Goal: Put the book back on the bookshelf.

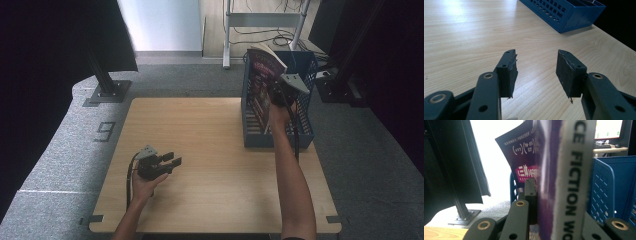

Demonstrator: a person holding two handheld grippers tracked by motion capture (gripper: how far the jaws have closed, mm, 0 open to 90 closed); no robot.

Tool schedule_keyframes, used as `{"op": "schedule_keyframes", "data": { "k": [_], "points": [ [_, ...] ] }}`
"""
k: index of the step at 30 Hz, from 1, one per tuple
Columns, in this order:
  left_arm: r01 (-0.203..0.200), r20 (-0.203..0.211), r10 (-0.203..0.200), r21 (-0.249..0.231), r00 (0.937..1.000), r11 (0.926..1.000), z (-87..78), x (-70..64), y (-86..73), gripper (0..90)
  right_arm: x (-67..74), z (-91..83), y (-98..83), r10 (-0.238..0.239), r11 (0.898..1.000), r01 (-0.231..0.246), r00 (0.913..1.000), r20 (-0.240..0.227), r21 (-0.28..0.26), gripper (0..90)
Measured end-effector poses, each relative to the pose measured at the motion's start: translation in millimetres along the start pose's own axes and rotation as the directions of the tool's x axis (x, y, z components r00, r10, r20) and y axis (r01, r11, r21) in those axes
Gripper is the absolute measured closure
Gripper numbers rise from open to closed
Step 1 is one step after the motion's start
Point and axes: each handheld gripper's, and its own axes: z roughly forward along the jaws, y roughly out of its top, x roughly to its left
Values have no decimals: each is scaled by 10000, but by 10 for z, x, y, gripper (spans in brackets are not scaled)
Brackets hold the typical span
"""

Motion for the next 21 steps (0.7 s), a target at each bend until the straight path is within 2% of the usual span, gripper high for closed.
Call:
{"op": "schedule_keyframes", "data": {
  "k": [4, 8, 13, 21],
  "points": [
    [-34, 27, 34, -27, 10000, 10000, -11, -21, 3, 512, 17, 19, -21, -136, 9999, 136, 9999, 30, -67, 814],
    [-46, 25, 46, -68, 10000, 10000, -21, -27, 6, 513, 16, 60, -47, -72, 9999, 73, 9999, 96, -153, 814],
    [-10, 21, 11, -103, 10000, 9999, -30, -2, 6, 515, 16, 153, -104, 52, 9998, -49, 9999, 128, -188, 814],
    [90, -34, -90, -184, 10000, 9998, -45, 35, 7, 517, 31, 283, -211, -80, 9999, 82, 9998, 159, -141, 813]
  ]
}}
